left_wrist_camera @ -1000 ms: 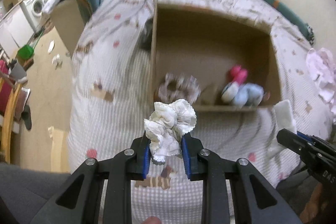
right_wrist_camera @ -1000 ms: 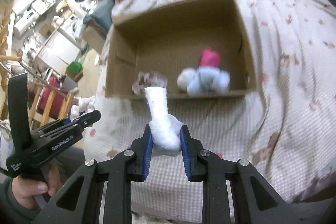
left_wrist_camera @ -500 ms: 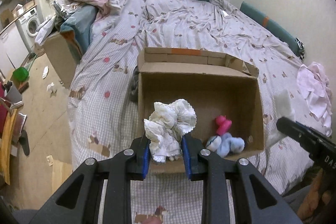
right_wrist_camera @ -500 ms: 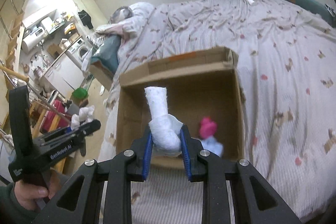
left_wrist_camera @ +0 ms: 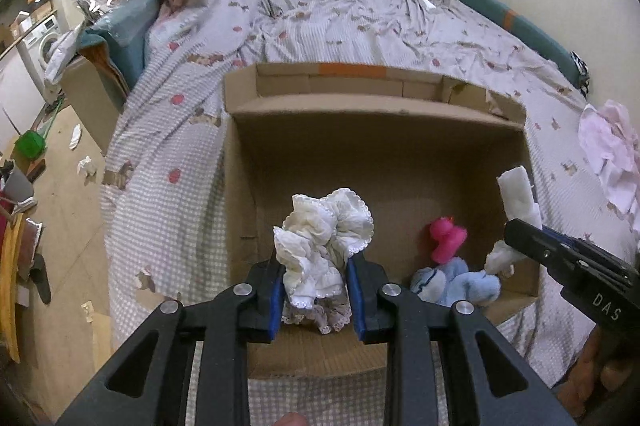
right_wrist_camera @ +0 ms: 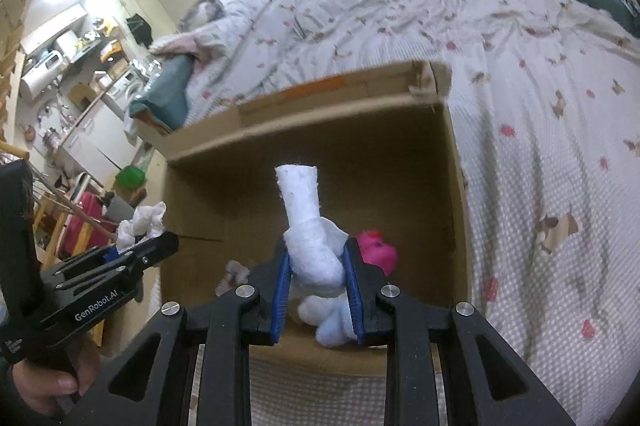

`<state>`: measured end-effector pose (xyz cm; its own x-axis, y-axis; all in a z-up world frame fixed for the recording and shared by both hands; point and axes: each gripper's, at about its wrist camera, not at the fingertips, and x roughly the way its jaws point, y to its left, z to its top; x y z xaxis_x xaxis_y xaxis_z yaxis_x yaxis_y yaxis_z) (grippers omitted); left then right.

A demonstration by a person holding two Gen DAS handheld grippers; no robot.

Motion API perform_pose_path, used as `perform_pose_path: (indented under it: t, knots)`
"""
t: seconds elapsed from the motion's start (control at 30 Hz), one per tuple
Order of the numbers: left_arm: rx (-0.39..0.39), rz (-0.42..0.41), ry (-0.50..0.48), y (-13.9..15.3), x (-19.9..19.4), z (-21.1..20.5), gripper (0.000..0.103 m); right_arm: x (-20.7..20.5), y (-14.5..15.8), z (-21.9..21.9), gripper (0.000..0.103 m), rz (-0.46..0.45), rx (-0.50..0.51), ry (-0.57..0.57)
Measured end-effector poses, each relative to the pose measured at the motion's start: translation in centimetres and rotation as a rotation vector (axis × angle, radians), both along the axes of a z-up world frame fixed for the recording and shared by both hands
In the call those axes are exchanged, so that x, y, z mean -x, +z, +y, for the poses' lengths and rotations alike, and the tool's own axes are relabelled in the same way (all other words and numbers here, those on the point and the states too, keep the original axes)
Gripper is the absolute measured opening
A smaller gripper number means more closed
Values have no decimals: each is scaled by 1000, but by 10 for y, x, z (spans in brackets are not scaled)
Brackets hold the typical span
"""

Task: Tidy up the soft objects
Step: 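Carry the white scrunchie into the box and release it while the right drops the white tube there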

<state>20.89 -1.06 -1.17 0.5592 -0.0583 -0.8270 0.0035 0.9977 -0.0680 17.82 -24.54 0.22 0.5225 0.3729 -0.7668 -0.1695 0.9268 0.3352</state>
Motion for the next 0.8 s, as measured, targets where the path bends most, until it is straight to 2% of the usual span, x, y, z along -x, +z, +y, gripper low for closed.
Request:
perform_pose_path:
  t: [0.17,0.37,0.53,0.67,0.73,0.8]
  knots:
    - [-9,9,-25,-25,-3,-5,24,-6,-25,1,27,54,21,-1]
    - [-11,21,-28,-34,-6,-4,25,-13,-36,6,27,91,4,5]
    - [-1,16,-20,-35,-6,0,39,-14,-41,8,27,102,6,14]
    - [5,12,-25,-33,-5,0,40,-14,-40,6,27,106,-7,3]
    - [9,2,-26,-30,-4,-1,45,-14,-40,4,27,111,-16,-2]
    - [8,-11,-18,-27,-2,-1,64,-14,-40,3,27,111,-26,-7]
